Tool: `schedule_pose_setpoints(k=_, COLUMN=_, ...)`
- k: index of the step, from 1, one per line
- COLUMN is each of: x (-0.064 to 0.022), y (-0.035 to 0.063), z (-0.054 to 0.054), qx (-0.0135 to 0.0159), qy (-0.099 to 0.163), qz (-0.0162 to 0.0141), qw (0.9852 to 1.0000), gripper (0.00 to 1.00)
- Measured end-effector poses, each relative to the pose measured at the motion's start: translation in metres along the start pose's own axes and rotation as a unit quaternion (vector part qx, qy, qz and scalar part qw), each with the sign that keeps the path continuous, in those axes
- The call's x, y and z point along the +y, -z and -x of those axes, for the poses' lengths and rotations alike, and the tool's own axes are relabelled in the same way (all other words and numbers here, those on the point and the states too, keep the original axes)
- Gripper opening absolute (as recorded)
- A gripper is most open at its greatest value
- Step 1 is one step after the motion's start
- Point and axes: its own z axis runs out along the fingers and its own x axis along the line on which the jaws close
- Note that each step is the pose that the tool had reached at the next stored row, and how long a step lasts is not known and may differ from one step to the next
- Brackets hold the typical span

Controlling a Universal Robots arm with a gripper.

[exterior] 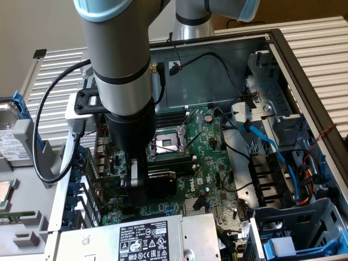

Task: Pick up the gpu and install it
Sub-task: 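Insert the gpu into the slot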

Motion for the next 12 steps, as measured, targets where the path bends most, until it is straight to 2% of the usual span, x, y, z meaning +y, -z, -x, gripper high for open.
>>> schedule_pose_setpoints(k=6, x=0.0001, y=0.0037, z=0.0, qx=-0.0001, qy=0.0, qz=0.0, qw=1.0, gripper=0.67)
schedule_pose_setpoints(k=12, x=0.0006, y=0.0293, z=0.001, qx=-0.0002, qy=0.0, qz=0.0, qw=1.0, gripper=0.67)
